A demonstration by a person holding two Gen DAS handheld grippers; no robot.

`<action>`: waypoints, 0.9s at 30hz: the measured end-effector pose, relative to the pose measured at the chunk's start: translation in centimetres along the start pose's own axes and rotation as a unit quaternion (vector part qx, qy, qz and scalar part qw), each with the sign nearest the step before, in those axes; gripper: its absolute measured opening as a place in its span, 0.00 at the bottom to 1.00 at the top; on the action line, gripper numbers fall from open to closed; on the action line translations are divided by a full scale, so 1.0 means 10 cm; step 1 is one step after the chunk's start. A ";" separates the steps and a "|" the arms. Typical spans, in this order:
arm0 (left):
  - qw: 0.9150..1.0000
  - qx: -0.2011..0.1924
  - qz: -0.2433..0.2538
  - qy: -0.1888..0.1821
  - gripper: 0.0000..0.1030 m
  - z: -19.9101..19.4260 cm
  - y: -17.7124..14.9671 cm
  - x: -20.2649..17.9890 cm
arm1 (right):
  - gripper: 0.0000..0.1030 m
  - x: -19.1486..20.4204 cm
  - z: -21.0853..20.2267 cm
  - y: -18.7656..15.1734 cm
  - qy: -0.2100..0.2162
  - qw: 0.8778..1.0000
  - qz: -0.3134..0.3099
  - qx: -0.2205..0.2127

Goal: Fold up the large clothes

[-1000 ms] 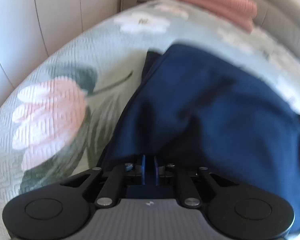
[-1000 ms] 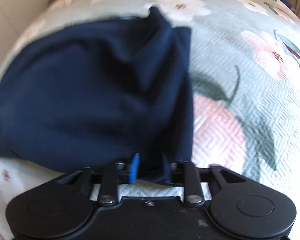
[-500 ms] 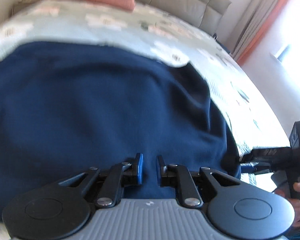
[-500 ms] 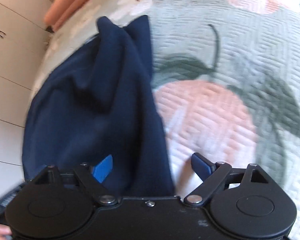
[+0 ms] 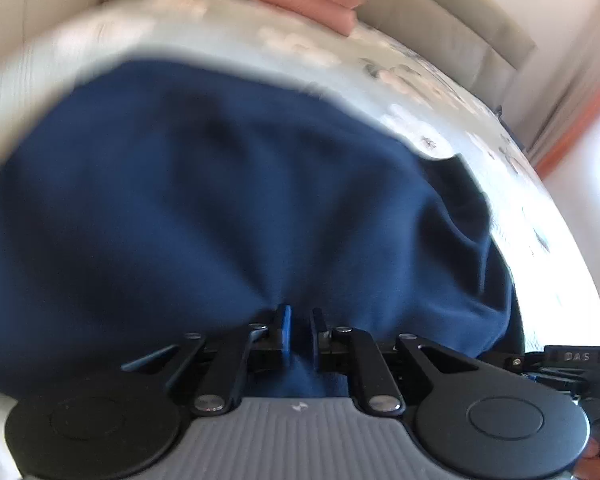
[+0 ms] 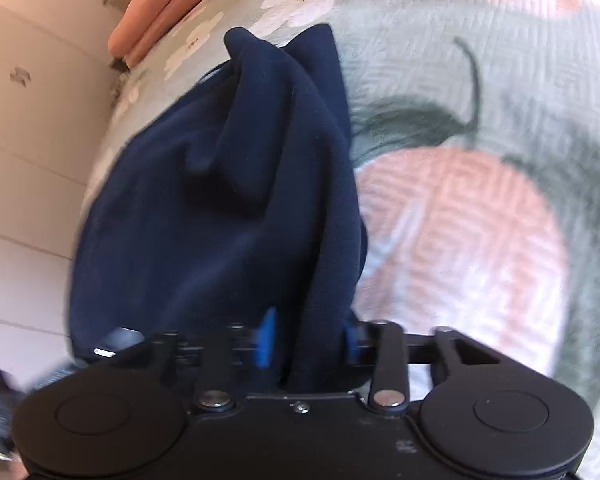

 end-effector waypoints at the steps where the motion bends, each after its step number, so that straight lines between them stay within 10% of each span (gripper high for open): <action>1: 0.999 -0.008 -0.032 -0.021 0.06 0.02 -0.01 0.13 | 0.39 0.06 0.02 0.00 0.024 1.000 0.015 0.004; 10: 0.994 -0.006 -0.077 -0.071 0.06 -0.22 -0.06 0.26 | 0.28 1.36 -0.24 -0.01 0.106 0.989 -0.089 -0.053; 16: 0.994 -0.014 -0.066 -0.092 0.08 -0.36 0.04 0.31 | 0.28 1.46 -0.22 0.03 0.030 0.994 -0.100 -0.042; 22: 0.989 0.015 -0.055 -0.133 0.08 -0.34 0.07 0.45 | 0.75 1.04 -0.31 -0.07 -0.039 0.996 -0.076 -0.024; 27: 0.989 0.025 -0.055 -0.138 0.09 -0.18 0.16 0.44 | 0.76 0.69 -0.15 -0.08 -0.046 0.998 -0.028 0.014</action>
Point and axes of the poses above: each gripper's, at about its wrist camera, not at the fingertips, and z roughly the way its jaws point, x to its left, y to its top, the point moved 3 cm from there along z, roughly the way its jaws point, and after that the axes turned 8 degrees about -y, right-handed, at the moved point
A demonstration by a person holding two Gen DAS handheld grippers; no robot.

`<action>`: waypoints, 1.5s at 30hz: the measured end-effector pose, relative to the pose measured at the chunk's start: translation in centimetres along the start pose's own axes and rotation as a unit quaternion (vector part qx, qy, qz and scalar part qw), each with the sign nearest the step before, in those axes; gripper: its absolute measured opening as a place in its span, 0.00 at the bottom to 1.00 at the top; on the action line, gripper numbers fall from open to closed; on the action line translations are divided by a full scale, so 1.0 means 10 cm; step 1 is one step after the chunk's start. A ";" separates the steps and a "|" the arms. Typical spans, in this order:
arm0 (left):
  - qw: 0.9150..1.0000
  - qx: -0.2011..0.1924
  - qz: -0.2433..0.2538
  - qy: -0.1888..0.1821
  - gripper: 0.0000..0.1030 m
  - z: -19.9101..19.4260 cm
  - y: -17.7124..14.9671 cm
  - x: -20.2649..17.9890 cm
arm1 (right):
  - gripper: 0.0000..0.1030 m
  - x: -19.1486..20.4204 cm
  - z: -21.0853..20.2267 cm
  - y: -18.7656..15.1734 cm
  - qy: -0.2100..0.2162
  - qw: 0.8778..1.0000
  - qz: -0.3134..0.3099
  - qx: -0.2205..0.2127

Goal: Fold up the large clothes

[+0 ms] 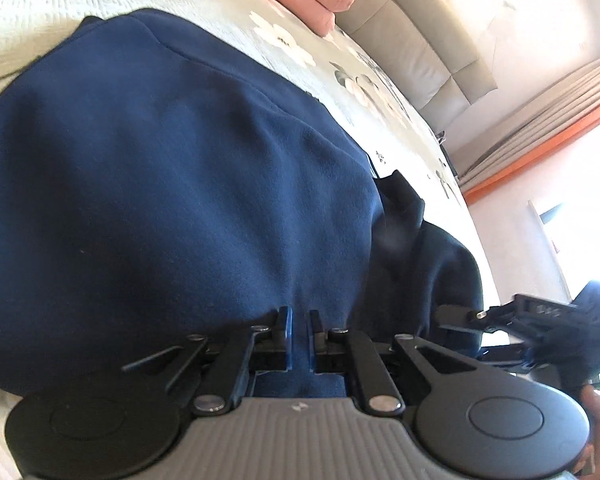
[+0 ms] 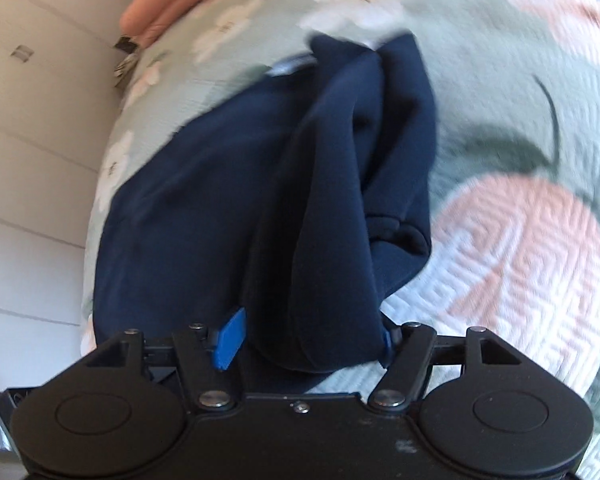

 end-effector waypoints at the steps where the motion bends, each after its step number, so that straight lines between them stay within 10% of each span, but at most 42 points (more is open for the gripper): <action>1: 1.000 0.003 -0.001 0.000 0.09 0.01 0.00 0.00 | 0.76 -0.07 0.03 -0.01 -0.004 1.000 0.010 0.000; 9: 1.000 0.019 0.011 0.003 0.09 0.14 0.08 -0.02 | 0.77 -0.68 0.30 -0.01 0.109 0.974 0.196 -0.019; 11: 1.000 0.016 0.014 0.004 0.10 0.17 0.09 -0.05 | 0.51 -0.63 0.37 -0.01 0.124 0.970 0.207 -0.025; 15: 0.999 0.012 0.037 0.018 0.10 0.18 0.06 -0.12 | 0.27 -0.26 0.07 -0.02 0.134 0.980 0.128 -0.071; 23: 1.000 -0.002 0.011 0.005 0.10 -0.05 -0.01 -0.01 | 0.24 1.26 -0.71 -0.11 0.176 0.967 -0.142 -0.119; 31: 1.000 0.000 -0.029 0.005 0.11 -0.49 -0.18 0.28 | 0.24 2.43 0.04 -0.50 0.211 0.944 -0.251 -0.033; 38: 0.996 0.037 -0.069 0.051 0.11 -0.95 -0.53 0.71 | 0.25 2.82 0.83 -0.95 0.112 0.929 -0.353 0.026; 45: 0.992 0.018 -0.103 0.073 0.12 -1.23 -0.40 1.02 | 0.31 3.06 0.87 -1.11 0.100 0.919 -0.381 0.020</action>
Point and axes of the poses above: each gripper's, at about its wrist camera, not at the fingertips, and z roughly the way its jaws point, x to its left, y to its top, the point moved 3 cm from there along z, roughly the way its jaws point, and after that the axes turned 8 degrees about -y, right-handed, at the moved point
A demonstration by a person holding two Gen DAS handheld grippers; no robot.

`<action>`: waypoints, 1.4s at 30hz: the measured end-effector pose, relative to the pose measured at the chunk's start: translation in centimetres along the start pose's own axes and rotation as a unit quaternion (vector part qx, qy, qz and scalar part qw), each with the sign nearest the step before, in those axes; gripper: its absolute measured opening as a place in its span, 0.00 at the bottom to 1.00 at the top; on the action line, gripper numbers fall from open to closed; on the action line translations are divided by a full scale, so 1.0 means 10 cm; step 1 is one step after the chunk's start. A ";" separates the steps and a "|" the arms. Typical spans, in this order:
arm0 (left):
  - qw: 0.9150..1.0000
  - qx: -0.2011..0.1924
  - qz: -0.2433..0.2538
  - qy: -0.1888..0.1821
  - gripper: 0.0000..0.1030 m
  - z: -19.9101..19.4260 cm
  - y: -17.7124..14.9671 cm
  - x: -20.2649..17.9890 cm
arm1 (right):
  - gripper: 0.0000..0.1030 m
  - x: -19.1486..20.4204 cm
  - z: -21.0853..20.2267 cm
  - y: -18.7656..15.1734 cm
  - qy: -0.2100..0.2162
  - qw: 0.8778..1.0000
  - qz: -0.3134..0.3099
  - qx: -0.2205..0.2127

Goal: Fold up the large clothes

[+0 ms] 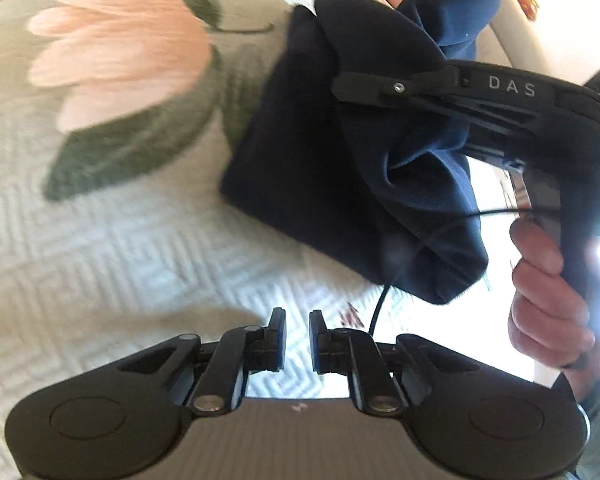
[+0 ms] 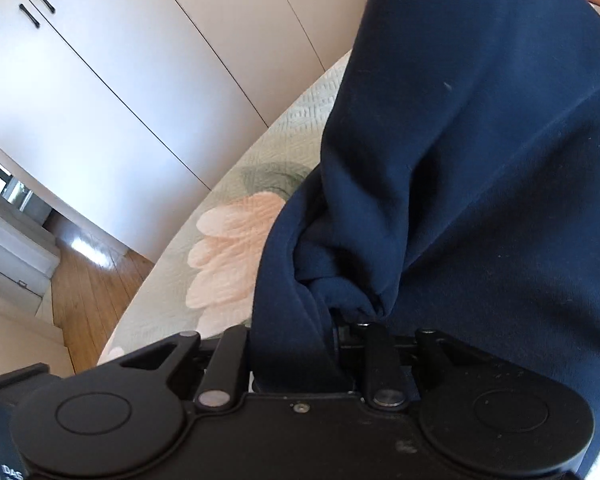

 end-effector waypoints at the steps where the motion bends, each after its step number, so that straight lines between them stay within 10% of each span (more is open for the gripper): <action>1: 1.000 -0.003 -0.005 0.001 0.12 -0.02 0.03 0.03 | 0.39 0.04 0.09 -0.03 -0.016 1.000 -0.014 0.011; 4: 1.000 -0.018 -0.008 0.014 0.12 -0.18 0.04 0.10 | 0.48 0.16 0.28 -0.13 -0.067 0.994 -0.065 0.056; 6: 0.999 -0.037 -0.002 0.023 0.12 -0.29 0.16 0.08 | 0.57 0.18 0.04 -0.23 -0.028 0.995 -0.068 0.065; 9: 0.996 -0.079 0.028 0.026 0.12 -0.50 0.45 -0.12 | 0.70 0.09 -0.52 -0.40 -0.016 0.997 -0.065 0.036; 14: 0.981 -0.134 0.138 -0.032 0.15 -0.57 0.97 -0.82 | 0.67 -0.39 -1.34 -0.38 -0.113 0.991 -0.031 -0.058; 20: 0.980 -0.082 0.166 -0.076 0.15 0.44 1.22 -1.32 | 0.13 -1.08 -1.16 0.21 -0.259 0.954 0.008 -0.149; 25: 0.994 -0.064 0.085 0.015 0.03 0.74 1.11 -0.85 | 0.11 -1.48 -0.85 0.72 -0.194 0.961 0.061 -0.187; 29: 0.996 -0.086 -0.038 0.007 0.03 0.40 1.02 -0.22 | 0.10 -1.71 -0.57 0.91 -0.131 0.976 0.056 -0.168; 42: 0.987 -0.105 0.120 0.000 0.06 0.16 1.43 -0.84 | 0.00 -1.95 0.32 1.36 -0.158 0.981 0.057 -0.099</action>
Point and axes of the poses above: each gripper's, at about its wrist camera, not at the fingertips, and z roughly the way its jaws point, x to its left, y to its top, the point moved 3 cm from there along z, roughly the way its jaws point, and after that the axes turned 8 degrees about -y, right-handed, at the moved point
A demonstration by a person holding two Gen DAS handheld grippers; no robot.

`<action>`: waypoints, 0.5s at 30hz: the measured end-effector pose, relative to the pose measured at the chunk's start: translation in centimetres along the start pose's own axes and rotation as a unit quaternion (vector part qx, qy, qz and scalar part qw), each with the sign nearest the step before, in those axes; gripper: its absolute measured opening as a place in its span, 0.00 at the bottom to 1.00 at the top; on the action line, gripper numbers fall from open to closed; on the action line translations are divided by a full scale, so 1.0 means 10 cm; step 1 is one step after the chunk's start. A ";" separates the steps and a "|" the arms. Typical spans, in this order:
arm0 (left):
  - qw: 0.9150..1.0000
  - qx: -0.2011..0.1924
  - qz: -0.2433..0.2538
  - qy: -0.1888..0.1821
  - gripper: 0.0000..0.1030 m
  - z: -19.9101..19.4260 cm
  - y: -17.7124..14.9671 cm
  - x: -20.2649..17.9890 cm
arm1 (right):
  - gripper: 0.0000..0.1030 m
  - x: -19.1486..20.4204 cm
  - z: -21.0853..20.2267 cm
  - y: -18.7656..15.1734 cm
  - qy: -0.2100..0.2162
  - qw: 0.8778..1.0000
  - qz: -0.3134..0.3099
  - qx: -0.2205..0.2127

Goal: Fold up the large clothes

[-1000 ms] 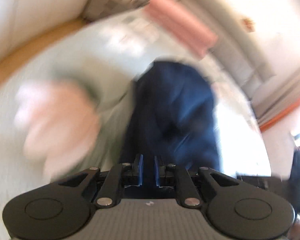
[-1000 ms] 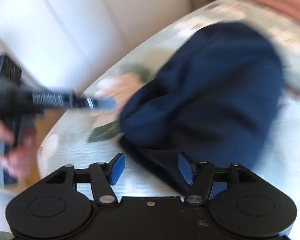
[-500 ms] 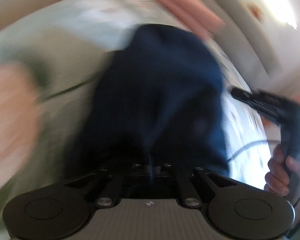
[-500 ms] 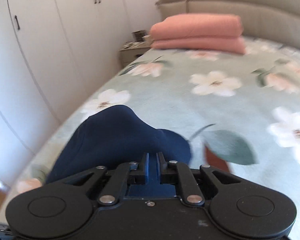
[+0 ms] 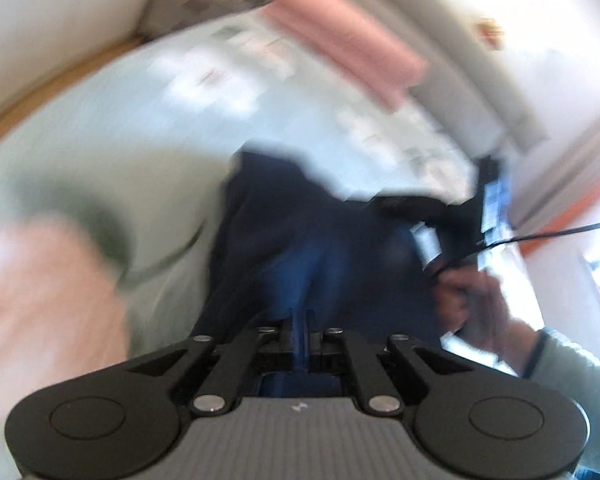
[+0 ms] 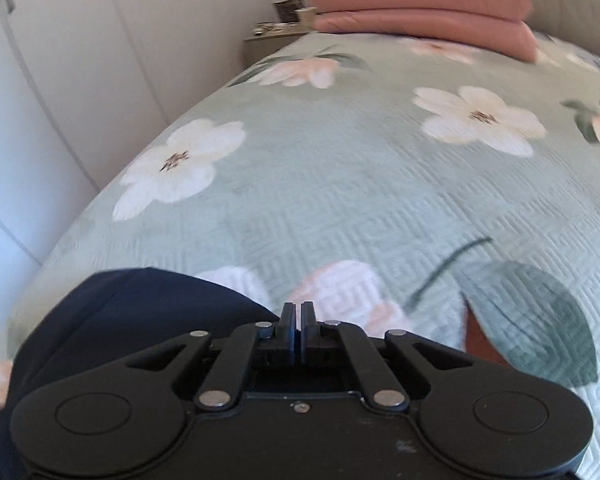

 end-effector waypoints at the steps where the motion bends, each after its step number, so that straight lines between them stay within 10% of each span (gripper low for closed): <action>1: 1.000 -0.008 0.022 -0.011 0.09 0.05 0.13 -0.07 | 0.00 -0.03 -0.06 0.01 0.001 1.000 0.006 -0.003; 6: 0.996 -0.041 0.051 -0.055 0.12 0.41 0.64 -0.22 | 0.19 -0.09 -0.89 -0.07 0.034 0.998 0.029 -0.049; 15: 0.999 0.037 -0.007 -0.010 0.03 1.19 0.53 0.30 | 0.15 0.28 -1.13 -0.91 0.039 0.999 0.014 0.022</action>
Point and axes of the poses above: each gripper's, at about its wrist camera, not at the fingertips, and z roughly the way its jaws point, x to its left, y to its top, the point moved 3 cm from there along z, roughly the way its jaws point, and after that the axes turned 8 degrees about -y, right-handed, at the moved point
